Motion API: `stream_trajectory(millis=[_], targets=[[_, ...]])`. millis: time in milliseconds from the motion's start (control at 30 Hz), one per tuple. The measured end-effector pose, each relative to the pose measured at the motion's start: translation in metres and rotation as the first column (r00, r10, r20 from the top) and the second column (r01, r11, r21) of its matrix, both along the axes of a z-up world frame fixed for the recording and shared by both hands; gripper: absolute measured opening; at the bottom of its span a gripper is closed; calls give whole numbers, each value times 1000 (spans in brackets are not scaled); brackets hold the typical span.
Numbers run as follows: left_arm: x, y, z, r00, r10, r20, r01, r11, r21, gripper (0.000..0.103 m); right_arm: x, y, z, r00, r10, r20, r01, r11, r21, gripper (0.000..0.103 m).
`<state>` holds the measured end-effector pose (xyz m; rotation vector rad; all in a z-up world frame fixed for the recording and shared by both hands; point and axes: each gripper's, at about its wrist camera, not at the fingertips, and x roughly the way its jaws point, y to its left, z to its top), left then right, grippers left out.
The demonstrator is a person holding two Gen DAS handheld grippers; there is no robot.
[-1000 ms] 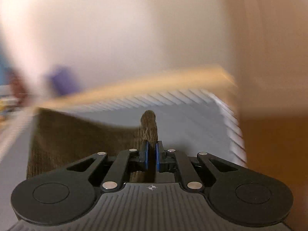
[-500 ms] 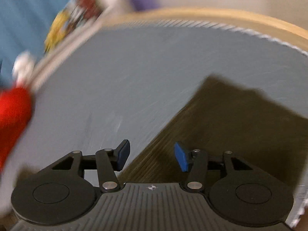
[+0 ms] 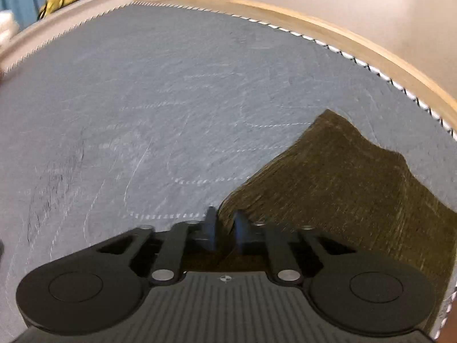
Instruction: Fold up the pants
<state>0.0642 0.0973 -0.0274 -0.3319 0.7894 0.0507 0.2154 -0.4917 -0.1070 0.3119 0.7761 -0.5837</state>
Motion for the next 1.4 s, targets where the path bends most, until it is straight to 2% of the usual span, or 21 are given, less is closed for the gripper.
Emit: stream_trajectory(millis=[67, 200, 233, 300, 367, 400, 467, 533, 567, 633, 700, 800, 867, 933, 1033, 1100, 1167, 1200, 1267, 1333, 1400], targets=[[-2, 3, 2, 1000, 5, 4, -5, 1000, -4, 81, -3, -4, 5, 999, -16, 46, 15, 1000, 10, 5], [-6, 8, 5, 1000, 6, 12, -6, 1000, -10, 81, -11, -12, 27, 976, -31, 216, 35, 999, -15, 5], [-6, 10, 5, 1000, 5, 12, -5, 1000, -9, 81, -10, -17, 26, 974, -25, 226, 24, 1000, 9, 6], [-8, 13, 4, 1000, 6, 5, -6, 1000, -7, 81, -3, -20, 17, 986, -18, 165, 13, 999, 30, 11], [-9, 19, 3, 1000, 20, -5, -20, 1000, 0, 81, -1, -15, 11, 993, -27, 116, 28, 1000, -6, 19], [-9, 21, 3, 1000, 24, -7, -24, 1000, -2, 79, -3, -8, 14, 993, -33, 115, 37, 998, -41, 26], [-11, 24, 3, 1000, 29, -5, -29, 1000, -7, 75, -4, 9, 25, 989, 4, 150, 9, 997, -82, 33], [-11, 25, 5, 1000, 23, -2, -23, 1000, -9, 62, -3, 39, 39, 972, 122, 199, -98, 987, -125, 34], [-12, 24, 6, 1000, 16, 1, -16, 1000, -10, 57, -2, 56, 45, 956, 195, 217, -165, 975, -150, 35], [-12, 20, 7, 1000, -5, 2, 5, 1000, -10, 33, 0, 98, 53, 890, 385, 244, -344, 919, -194, 38], [-11, 16, 7, 1000, -23, 3, 23, 1000, -13, 23, 2, 138, 55, 788, 561, 252, -519, 827, -217, 39], [-11, 13, 7, 1000, -30, 3, 30, 999, -23, 20, 4, 201, 49, 602, 770, 211, -735, 637, -232, 46], [-12, 14, 6, 1000, -26, 2, 26, 999, -22, 20, 7, 237, 40, 509, 847, 151, -811, 531, -244, 51], [-11, 17, 5, 1000, -20, 1, 20, 1000, -18, 21, 13, 268, 28, 446, 893, 61, -857, 446, -257, 52], [-11, 21, 3, 1000, -16, -8, 16, 1000, -17, 20, 22, 298, 6, 429, 900, -76, -880, 397, -260, 54], [-10, 24, 2, 1000, -14, -10, 13, 1000, -18, 21, 30, 306, -9, 406, 901, -154, -899, 363, -244, 54], [-10, 28, 3, 1000, -10, -9, 10, 1000, -23, 21, 34, 309, -24, 398, 892, -212, -904, 342, -256, 52], [-9, 30, 3, 1000, -8, -8, 8, 1000, -27, 21, 32, 313, -25, 394, 890, -228, -903, 330, -274, 40], [-8, 32, 4, 1000, -3, -6, 3, 999, -39, 21, 35, 313, -25, 379, 892, -246, -912, 314, -265, 28], [-7, 36, 6, 1000, 3, -3, -3, 999, -53, 21, 36, 310, -25, 356, 903, -240, -920, 293, -261, 6], [-6, 38, 8, 1000, 8, -1, -8, 998, -67, 21, 40, 301, -11, 336, 920, -200, -926, 285, -246, 7]])
